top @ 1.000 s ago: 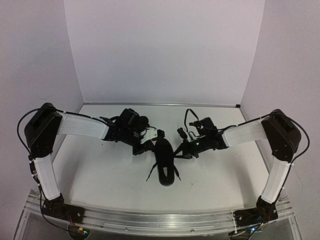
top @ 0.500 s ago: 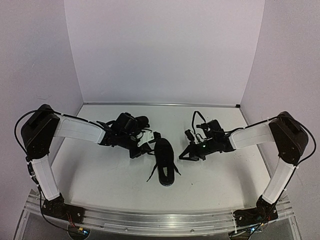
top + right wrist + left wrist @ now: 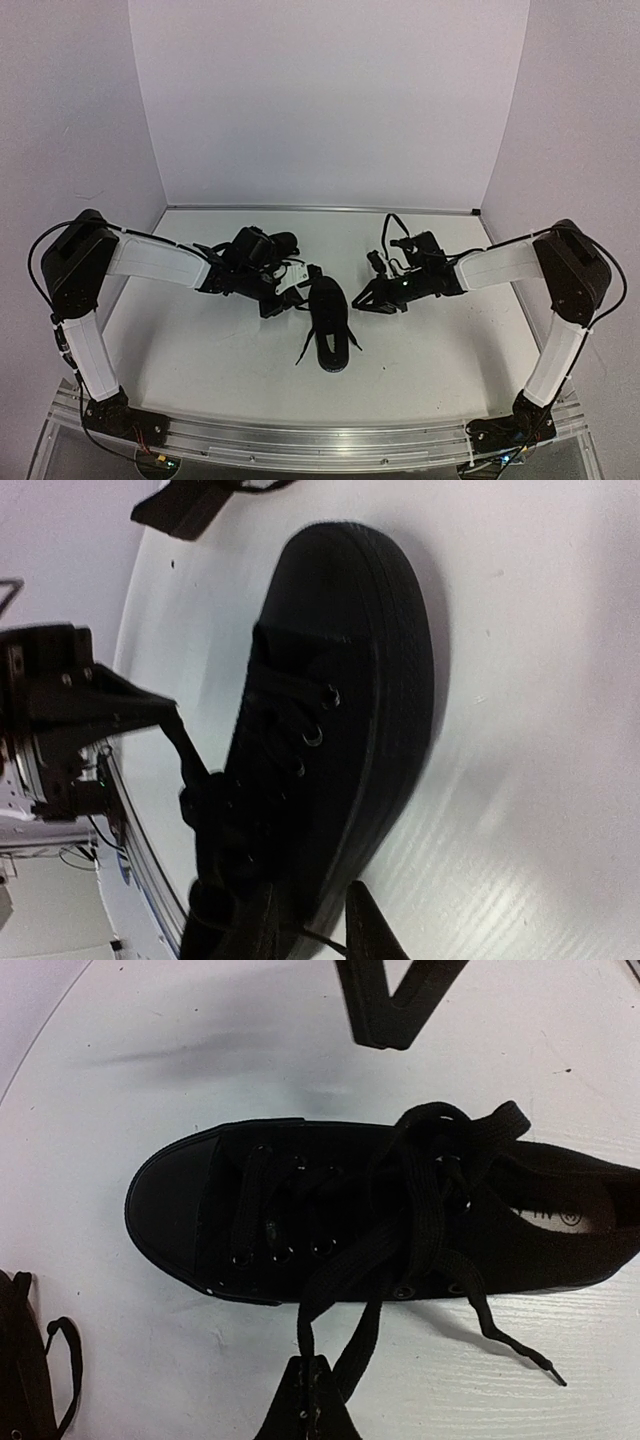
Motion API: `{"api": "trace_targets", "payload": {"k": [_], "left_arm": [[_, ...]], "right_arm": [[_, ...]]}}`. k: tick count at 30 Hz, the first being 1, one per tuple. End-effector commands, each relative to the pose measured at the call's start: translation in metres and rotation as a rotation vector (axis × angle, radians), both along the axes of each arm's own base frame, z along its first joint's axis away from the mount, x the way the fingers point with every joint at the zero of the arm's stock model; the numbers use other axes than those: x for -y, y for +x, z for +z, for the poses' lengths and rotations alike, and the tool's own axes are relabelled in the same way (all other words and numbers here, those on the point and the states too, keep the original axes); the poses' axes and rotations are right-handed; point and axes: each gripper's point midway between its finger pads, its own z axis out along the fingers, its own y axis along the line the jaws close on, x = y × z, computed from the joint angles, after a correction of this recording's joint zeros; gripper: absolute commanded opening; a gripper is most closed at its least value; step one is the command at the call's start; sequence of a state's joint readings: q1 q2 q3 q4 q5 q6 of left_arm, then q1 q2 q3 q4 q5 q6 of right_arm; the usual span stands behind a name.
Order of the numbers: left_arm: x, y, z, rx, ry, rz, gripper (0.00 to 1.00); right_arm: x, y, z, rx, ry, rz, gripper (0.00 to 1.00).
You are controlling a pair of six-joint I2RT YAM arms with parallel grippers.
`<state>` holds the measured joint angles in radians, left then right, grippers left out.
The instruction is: Tie the shoes
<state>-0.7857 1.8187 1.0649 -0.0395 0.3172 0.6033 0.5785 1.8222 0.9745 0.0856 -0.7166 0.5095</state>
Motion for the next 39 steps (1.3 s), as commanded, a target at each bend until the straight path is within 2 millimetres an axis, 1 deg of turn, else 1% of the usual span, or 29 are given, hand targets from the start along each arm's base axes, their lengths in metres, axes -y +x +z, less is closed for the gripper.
{"api": "trace_targets", "payload": {"k": [1, 6, 15, 25, 28, 33, 35, 36, 39], "left_arm": [[0.013, 0.001, 0.019, 0.052, -0.041, -0.032, 0.0], [0.015, 0.001, 0.019, 0.057, -0.037, -0.037, 0.0], [0.015, 0.0, 0.019, 0.061, -0.031, -0.045, 0.0], [0.016, -0.002, 0.017, 0.061, -0.023, -0.049, 0.0], [0.016, -0.002, 0.017, 0.063, -0.023, -0.05, 0.0], [0.017, -0.002, 0.018, 0.064, -0.023, -0.05, 0.0], [0.016, -0.001, 0.018, 0.064, -0.022, -0.048, 0.0], [0.016, -0.001, 0.018, 0.064, -0.021, -0.048, 0.0], [0.016, -0.001, 0.017, 0.064, -0.019, -0.048, 0.0]], "right_arm": [[-0.016, 0.015, 0.014, 0.013, 0.053, 0.017, 0.32], [-0.025, 0.016, 0.012, -0.003, 0.064, 0.035, 0.34], [-0.035, 0.005, -0.003, -0.04, 0.032, 0.066, 0.32], [-0.047, -0.006, 0.009, -0.038, 0.059, 0.111, 0.34], [-0.048, -0.008, 0.006, -0.044, 0.051, 0.116, 0.35], [-0.05, -0.009, -0.005, -0.058, 0.029, 0.118, 0.34], [-0.051, -0.01, -0.004, -0.056, 0.029, 0.123, 0.32], [-0.052, -0.01, -0.003, -0.052, 0.031, 0.125, 0.28], [-0.052, -0.011, 0.002, -0.042, 0.036, 0.128, 0.12]]}}
